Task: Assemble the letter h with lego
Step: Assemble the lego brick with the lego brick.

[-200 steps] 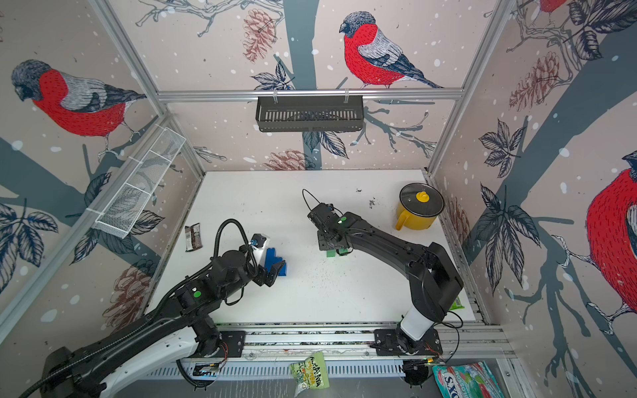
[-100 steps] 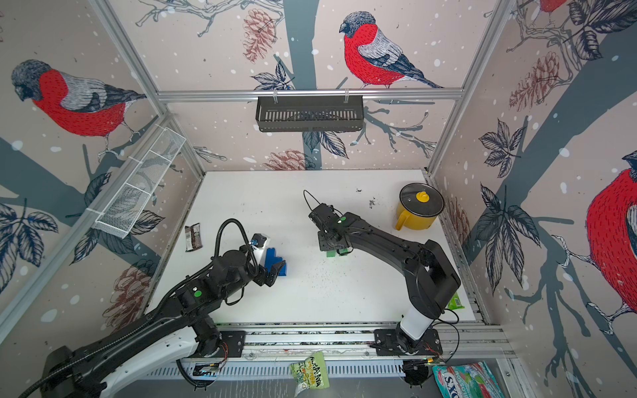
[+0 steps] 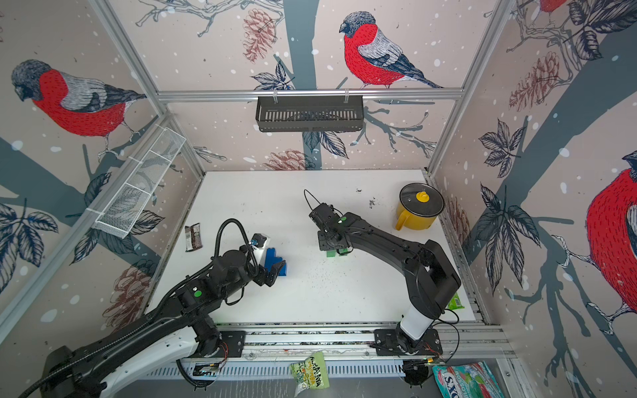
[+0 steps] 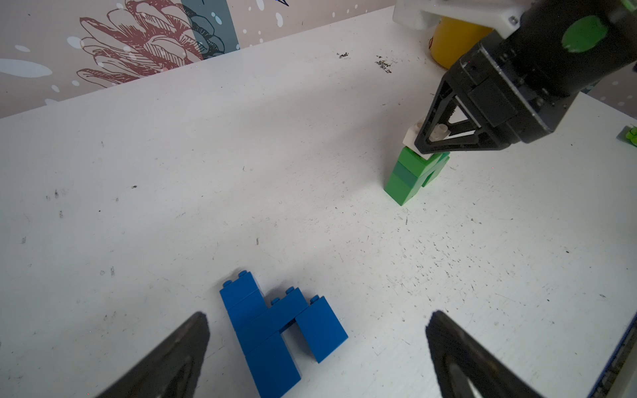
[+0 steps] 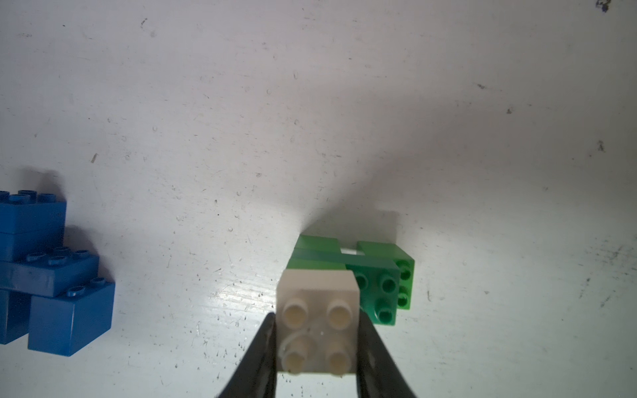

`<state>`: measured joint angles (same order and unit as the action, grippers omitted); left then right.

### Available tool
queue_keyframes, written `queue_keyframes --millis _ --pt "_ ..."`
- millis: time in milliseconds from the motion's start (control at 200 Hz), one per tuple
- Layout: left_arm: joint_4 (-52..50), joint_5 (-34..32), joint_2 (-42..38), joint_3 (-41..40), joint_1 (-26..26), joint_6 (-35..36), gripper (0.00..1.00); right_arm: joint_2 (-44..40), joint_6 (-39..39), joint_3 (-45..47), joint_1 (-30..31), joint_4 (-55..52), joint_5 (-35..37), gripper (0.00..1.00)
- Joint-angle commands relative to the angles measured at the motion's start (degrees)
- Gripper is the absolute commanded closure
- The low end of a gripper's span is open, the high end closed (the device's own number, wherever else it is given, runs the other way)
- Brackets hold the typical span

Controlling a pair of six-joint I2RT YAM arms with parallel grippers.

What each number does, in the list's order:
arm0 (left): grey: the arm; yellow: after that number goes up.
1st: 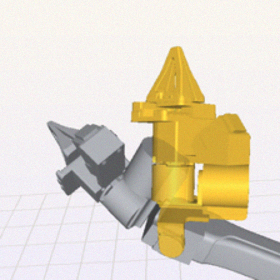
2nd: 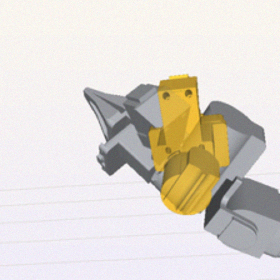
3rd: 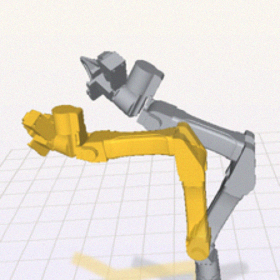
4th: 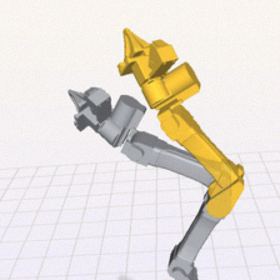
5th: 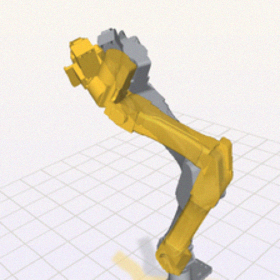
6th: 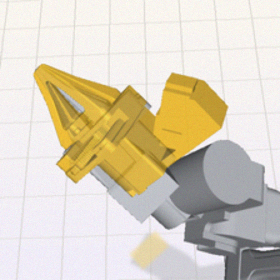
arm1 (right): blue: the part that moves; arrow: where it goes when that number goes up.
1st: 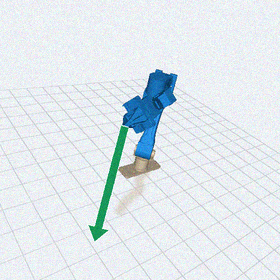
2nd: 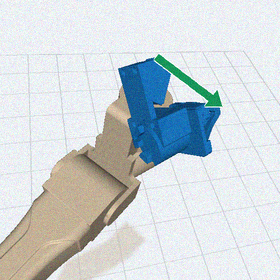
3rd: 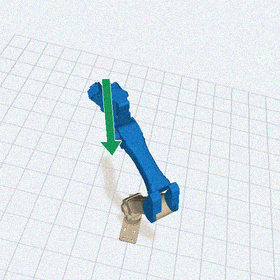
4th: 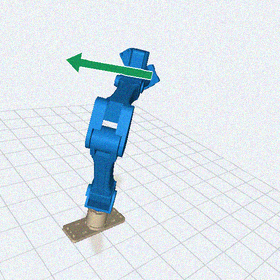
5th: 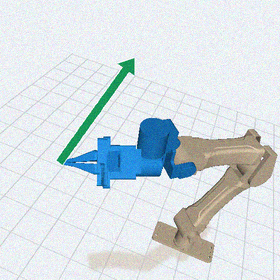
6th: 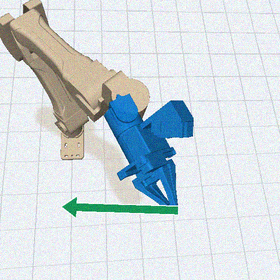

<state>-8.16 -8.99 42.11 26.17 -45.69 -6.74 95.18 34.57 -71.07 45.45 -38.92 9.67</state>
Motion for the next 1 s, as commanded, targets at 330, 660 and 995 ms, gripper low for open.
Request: queue_keyframes --millis 330,660,995 --pt "0.6 0.47 0.16 0.46 -0.1 -0.25 0.02 -0.69 1.9 1.13 0.06 -1.41 -1.33 1.0" --pt "0.52 0.42 0.17 0.48 -0.1 -0.29 0.02 -1.15 2.35 2.23 0.47 -0.38 -2.05 1.0" --pt "0.52 0.47 0.46 0.51 -0.1 -0.29 0.02 -0.84 2.26 2.48 0.16 -0.55 -2.06 1.0"
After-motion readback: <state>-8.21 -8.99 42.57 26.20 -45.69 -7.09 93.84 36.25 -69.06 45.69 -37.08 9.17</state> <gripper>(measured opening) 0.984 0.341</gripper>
